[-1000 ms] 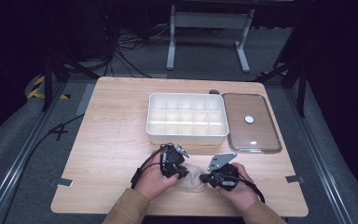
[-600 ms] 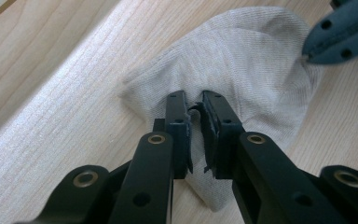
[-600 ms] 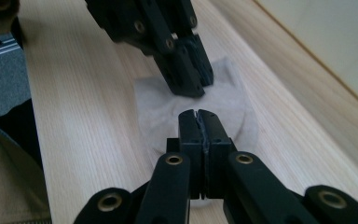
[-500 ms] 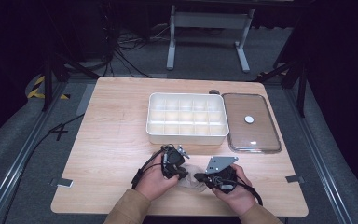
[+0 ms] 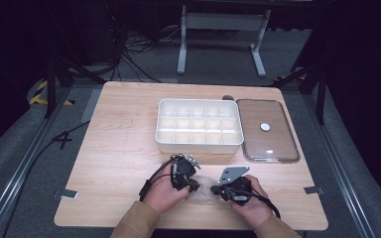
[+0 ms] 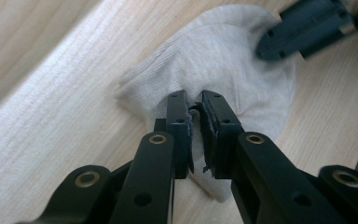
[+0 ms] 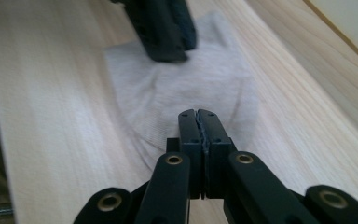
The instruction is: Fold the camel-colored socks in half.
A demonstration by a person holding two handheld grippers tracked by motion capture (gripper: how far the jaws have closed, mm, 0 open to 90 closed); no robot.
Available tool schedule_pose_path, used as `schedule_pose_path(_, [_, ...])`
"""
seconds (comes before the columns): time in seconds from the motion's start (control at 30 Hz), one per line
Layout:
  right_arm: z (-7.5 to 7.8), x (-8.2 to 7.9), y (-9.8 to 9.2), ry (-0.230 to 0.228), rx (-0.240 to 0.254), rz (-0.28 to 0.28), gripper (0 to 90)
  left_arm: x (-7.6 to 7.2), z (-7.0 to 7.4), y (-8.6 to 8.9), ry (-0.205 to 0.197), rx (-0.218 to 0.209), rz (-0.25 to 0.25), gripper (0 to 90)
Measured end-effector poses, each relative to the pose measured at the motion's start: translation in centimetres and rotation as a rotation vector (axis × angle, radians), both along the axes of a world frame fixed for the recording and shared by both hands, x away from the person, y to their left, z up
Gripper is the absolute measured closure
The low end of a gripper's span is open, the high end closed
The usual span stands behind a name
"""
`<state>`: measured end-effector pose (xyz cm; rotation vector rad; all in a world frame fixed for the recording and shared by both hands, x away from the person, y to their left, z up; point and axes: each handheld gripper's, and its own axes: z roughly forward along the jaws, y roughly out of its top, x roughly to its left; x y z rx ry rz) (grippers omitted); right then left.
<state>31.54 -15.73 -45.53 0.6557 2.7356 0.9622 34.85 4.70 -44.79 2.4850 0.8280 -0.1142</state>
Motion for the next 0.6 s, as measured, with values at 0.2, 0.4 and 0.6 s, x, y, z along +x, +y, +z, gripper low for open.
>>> schedule_pose_path(0.2, [-0.38, 0.35, -0.33, -0.011, -0.031, -0.017, 89.9, -0.14, 0.03, 0.06, 0.009, 0.002, 0.003, 82.1])
schedule_pose_path(0.4, [-0.43, 0.36, -0.22, -0.019, -0.035, -0.016, 89.9, -0.15, 0.03, 0.04, -0.002, -0.004, -0.006, 81.0])
schedule_pose_path(0.6, [-0.24, 0.35, -0.18, -0.019, -0.034, -0.021, 89.9, -0.51, 0.63, 0.43, -0.012, -0.038, -0.016, 75.8])
